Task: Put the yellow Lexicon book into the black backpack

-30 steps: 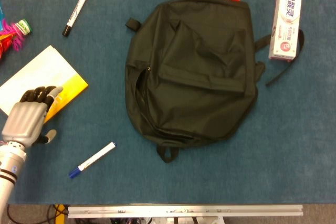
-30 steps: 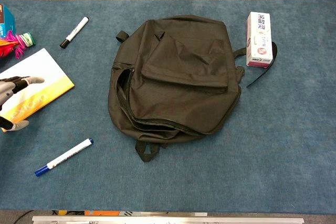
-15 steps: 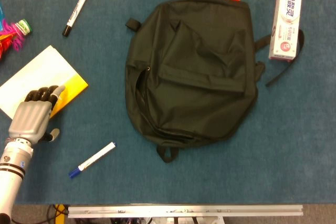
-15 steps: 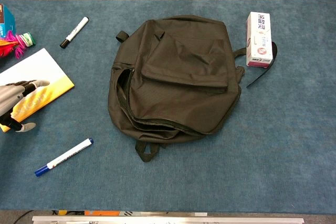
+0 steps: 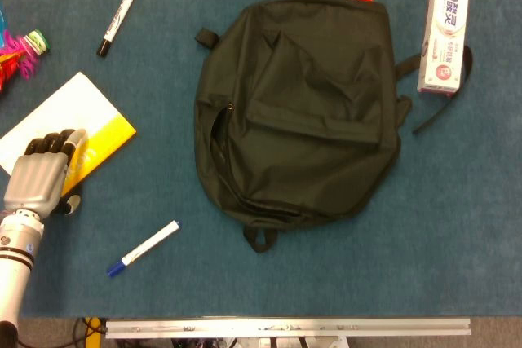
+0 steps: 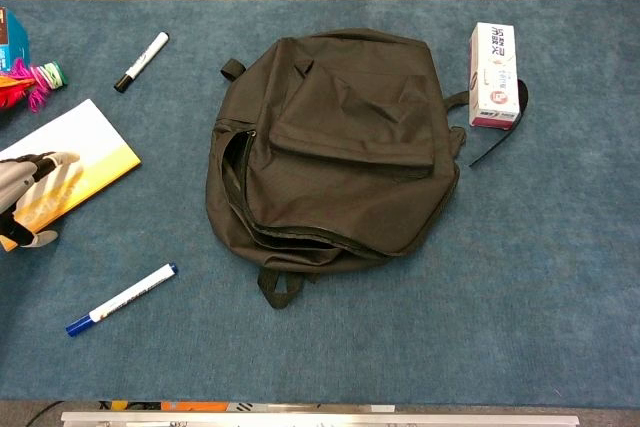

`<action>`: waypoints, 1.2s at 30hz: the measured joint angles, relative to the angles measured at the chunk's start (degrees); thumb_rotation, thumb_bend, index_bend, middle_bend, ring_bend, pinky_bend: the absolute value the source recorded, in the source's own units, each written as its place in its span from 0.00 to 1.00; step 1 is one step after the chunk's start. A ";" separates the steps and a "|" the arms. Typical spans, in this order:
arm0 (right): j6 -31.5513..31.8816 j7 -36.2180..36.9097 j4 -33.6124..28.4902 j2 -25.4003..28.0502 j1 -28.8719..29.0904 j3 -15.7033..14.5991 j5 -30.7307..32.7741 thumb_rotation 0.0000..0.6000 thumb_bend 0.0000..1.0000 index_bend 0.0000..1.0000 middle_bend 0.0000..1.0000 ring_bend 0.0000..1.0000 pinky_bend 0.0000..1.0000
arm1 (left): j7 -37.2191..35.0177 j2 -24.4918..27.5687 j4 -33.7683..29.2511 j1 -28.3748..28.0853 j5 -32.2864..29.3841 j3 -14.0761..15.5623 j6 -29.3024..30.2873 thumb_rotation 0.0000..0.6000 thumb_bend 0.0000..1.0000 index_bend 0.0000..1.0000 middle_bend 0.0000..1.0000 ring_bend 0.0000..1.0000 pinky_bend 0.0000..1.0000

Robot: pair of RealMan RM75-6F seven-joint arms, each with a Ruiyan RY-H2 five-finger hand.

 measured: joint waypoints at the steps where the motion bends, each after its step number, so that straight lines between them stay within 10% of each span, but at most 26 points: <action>1: 0.01 -0.02 -0.05 0.02 0.00 0.00 -0.02 1.00 0.09 0.28 0.36 0.29 0.38 | 0.03 -0.08 0.18 -0.05 -0.15 -0.04 -0.02 1.00 0.22 0.02 0.07 0.09 0.10; 36: -0.42 -0.56 -0.28 0.14 -0.19 -0.04 0.41 1.00 0.09 0.28 0.36 0.29 0.38 | -7.13 -4.29 6.80 0.64 -1.00 -3.64 3.07 1.00 0.34 0.14 0.26 0.24 0.17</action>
